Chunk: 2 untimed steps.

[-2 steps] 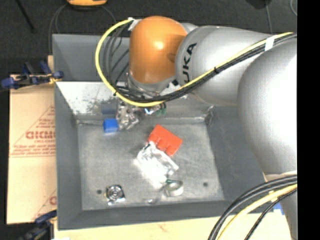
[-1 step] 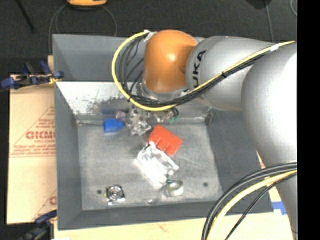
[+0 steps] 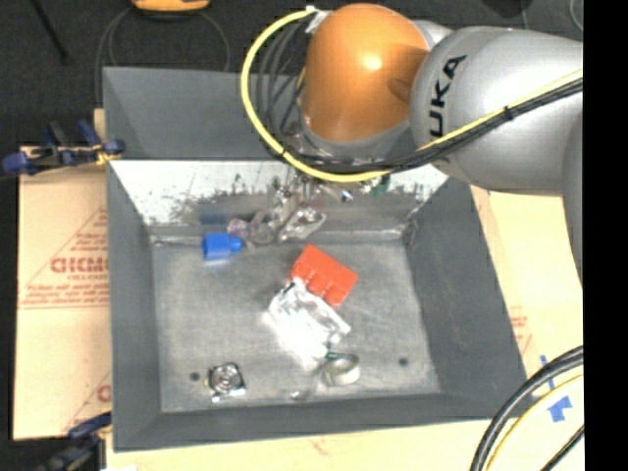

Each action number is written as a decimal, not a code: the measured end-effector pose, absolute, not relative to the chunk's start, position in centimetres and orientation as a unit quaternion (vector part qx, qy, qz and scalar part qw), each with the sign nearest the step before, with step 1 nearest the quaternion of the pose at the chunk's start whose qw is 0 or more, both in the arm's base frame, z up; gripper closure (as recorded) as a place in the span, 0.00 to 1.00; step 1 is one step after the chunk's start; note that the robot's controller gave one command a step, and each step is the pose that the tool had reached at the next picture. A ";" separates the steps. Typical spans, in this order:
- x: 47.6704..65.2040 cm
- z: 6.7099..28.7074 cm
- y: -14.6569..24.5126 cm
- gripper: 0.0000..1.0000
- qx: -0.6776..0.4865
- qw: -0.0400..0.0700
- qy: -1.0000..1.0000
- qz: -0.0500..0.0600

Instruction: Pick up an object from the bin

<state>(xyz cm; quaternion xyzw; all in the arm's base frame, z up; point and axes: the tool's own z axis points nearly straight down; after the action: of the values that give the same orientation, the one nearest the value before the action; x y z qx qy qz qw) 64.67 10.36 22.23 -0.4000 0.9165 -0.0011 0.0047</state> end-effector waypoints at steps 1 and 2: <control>63.2 14.7 9.9 1.00 -0.334 -0.001 0.943 0.001; 59.5 15.2 11.1 1.00 -0.124 0.001 0.992 0.001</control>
Offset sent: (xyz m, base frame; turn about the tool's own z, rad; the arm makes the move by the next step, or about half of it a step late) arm -0.0138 -0.0038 -0.0730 0.1417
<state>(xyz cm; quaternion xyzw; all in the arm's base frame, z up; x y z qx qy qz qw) 59.49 11.14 15.16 -0.1235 0.9923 0.0009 0.0010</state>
